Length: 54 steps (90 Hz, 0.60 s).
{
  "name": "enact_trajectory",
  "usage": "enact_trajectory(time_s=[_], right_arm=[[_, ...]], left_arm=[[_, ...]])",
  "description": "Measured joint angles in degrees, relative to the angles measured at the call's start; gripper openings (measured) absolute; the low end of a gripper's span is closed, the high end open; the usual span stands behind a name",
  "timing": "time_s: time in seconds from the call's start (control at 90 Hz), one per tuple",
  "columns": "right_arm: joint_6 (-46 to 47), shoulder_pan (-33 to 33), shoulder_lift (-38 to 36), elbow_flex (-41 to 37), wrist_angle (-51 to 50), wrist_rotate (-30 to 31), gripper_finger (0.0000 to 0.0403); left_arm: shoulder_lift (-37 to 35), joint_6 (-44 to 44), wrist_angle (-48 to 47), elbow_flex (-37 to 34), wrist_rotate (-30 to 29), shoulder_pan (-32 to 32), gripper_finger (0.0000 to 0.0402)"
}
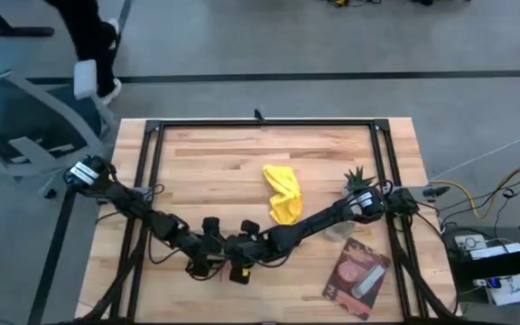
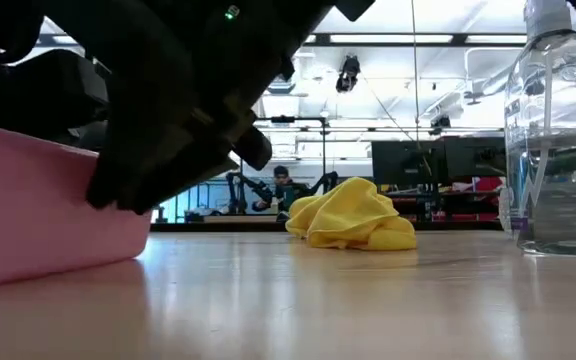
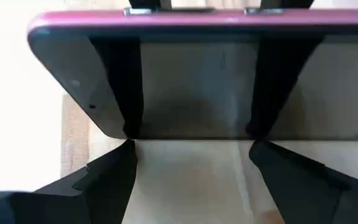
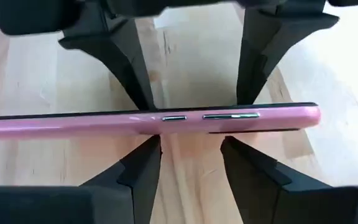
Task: Apply microfiber cloth
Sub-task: Move the pink cellphone to the left of the table
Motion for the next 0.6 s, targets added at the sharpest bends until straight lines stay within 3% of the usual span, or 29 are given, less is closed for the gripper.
enact_trajectory(time_s=[0.6], right_arm=[[-0.1,0.0,0.0,-1.0,2.0,0.0,0.0148]], left_arm=[[0.0,-0.3,0.5,0.0,0.1,-0.1,0.031]])
